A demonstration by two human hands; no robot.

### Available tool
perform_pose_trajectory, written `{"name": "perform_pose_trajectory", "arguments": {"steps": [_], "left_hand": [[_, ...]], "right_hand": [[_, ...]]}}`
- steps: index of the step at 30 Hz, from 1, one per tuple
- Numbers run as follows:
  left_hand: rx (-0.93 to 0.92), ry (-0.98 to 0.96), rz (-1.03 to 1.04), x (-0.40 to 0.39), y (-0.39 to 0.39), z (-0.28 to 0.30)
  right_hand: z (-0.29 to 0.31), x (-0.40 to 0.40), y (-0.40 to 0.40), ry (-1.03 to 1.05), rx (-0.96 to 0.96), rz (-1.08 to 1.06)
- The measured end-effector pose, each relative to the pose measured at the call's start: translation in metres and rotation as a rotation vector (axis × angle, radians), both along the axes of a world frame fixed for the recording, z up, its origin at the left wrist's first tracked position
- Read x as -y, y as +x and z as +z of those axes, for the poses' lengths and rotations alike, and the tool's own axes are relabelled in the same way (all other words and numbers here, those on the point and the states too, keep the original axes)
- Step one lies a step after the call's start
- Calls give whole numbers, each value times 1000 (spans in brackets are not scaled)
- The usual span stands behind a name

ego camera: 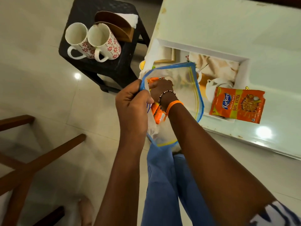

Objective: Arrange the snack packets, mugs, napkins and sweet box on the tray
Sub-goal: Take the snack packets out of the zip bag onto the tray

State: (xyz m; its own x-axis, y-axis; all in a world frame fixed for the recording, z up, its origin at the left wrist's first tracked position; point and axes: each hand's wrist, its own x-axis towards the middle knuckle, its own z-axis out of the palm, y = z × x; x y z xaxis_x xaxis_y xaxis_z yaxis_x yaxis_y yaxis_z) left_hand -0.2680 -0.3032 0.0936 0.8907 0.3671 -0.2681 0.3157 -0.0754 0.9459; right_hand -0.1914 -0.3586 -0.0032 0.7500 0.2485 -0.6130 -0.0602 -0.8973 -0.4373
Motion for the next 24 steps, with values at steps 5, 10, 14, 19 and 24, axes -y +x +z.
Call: {"name": "perform_pose_trajectory", "arguments": {"steps": [5, 10, 14, 19, 24], "left_hand": [[-45, 48, -161, 19, 8, -11], [-49, 69, -257, 46, 20, -22], [-79, 90, -274, 66, 30, -33], [-95, 164, -300, 90, 39, -44], [-82, 215, -297, 97, 44, -49]], "right_hand": [[14, 27, 2, 217, -70, -200], [35, 79, -19, 458, 39, -403], [48, 138, -41, 556, 255, -826], [48, 209, -57, 707, 347, -1278], [11, 243, -38, 488, 586, -1578]]}}
